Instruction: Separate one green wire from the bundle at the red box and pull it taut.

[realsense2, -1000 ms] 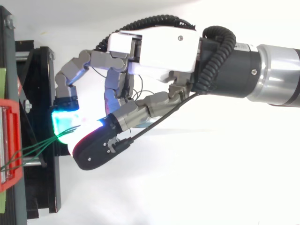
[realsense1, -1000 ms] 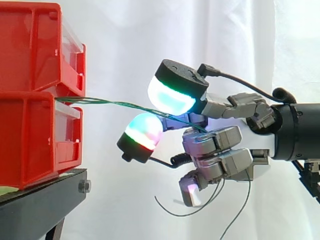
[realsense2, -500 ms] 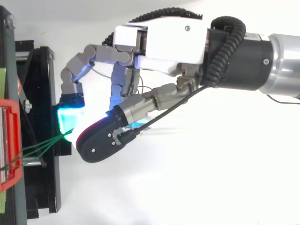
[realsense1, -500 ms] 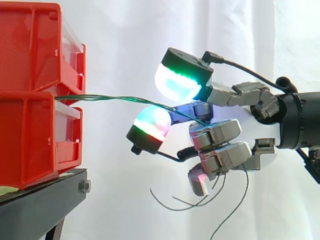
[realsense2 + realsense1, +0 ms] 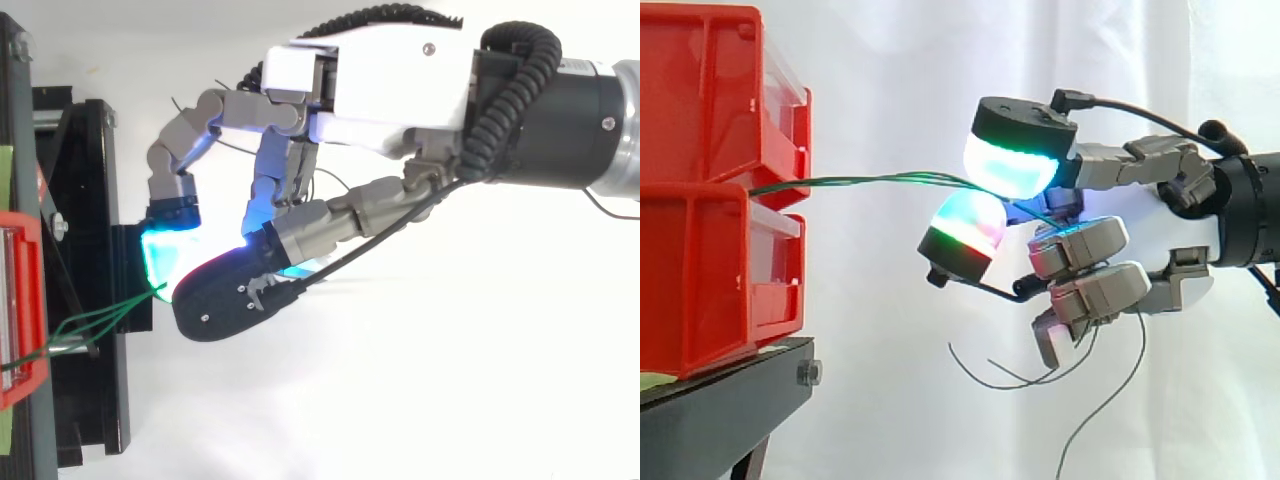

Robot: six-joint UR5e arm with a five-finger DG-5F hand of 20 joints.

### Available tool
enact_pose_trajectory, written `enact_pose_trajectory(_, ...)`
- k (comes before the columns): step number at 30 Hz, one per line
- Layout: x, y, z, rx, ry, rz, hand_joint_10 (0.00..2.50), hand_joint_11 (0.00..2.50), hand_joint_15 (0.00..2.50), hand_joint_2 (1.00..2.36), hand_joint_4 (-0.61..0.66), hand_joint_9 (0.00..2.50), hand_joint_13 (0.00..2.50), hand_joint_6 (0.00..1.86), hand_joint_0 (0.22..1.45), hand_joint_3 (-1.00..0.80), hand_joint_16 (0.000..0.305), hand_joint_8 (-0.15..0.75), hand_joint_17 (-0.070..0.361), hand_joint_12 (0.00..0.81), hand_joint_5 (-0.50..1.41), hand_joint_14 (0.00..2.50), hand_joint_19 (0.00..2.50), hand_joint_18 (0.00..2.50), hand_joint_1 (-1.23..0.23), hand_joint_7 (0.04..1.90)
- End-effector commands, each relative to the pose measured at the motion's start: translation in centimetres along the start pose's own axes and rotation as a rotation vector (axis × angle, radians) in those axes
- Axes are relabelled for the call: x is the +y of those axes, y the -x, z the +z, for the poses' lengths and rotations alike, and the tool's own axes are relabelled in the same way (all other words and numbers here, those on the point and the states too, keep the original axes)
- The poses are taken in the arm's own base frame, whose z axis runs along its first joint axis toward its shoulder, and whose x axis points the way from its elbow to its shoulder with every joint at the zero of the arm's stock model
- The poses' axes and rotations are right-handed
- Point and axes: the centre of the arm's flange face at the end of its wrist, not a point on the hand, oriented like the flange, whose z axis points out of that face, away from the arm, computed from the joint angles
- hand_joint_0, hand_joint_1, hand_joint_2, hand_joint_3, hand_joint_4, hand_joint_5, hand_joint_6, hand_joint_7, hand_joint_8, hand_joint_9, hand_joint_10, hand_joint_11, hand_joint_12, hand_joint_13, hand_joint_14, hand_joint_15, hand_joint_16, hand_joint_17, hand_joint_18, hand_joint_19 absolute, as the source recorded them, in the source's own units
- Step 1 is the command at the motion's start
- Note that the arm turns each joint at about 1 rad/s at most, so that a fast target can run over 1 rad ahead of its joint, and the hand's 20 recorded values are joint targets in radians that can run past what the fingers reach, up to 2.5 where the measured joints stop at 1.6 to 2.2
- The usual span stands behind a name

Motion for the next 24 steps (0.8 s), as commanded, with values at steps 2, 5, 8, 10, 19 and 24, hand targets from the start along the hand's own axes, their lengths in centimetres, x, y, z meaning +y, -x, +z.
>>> enact_pose_trajectory(2,0.4,0.1,-0.5,0.004,-0.025,-0.005,0.03,1.66,1.25,1.02,0.06,1.32,1.27,0.93,0.66,-0.32,0.055,0.236,0.124,0.362,-0.21,0.02,0.69,0.93,-0.77,0.91)
enact_pose_trajectory(5,0.5,-0.1,-0.6,0.008,-0.029,-0.006,0.0,1.66,1.21,1.01,0.07,1.32,1.24,0.93,0.68,-0.42,0.054,0.238,0.121,0.375,-0.21,0.02,0.69,0.91,-0.78,0.9)
enact_pose_trajectory(8,0.4,-0.2,-0.6,0.007,-0.032,-0.008,0.0,1.63,1.19,1.0,0.08,1.33,1.24,0.93,0.68,-0.5,0.054,0.245,0.121,0.37,-0.2,0.03,0.68,0.91,-0.77,0.92)
enact_pose_trajectory(10,0.4,-0.4,-0.6,0.008,-0.032,-0.01,0.0,1.62,1.2,1.0,0.08,1.34,1.25,0.93,0.66,-0.5,0.053,0.242,0.12,0.37,-0.2,0.02,0.68,0.91,-0.72,0.91)
enact_pose_trajectory(19,0.5,-0.6,-0.5,0.009,-0.02,-0.013,0.0,1.63,1.2,1.0,0.09,1.39,1.26,0.92,0.62,-0.5,0.053,0.248,0.12,0.366,-0.19,0.03,0.69,0.93,-0.62,0.93)
enact_pose_trajectory(24,-0.2,-0.9,-0.6,0.005,-0.023,-0.014,0.0,1.62,1.19,1.01,0.05,1.34,1.24,0.93,0.67,-0.43,0.053,0.245,0.12,0.371,-0.2,0.02,0.68,0.92,-0.72,0.95)
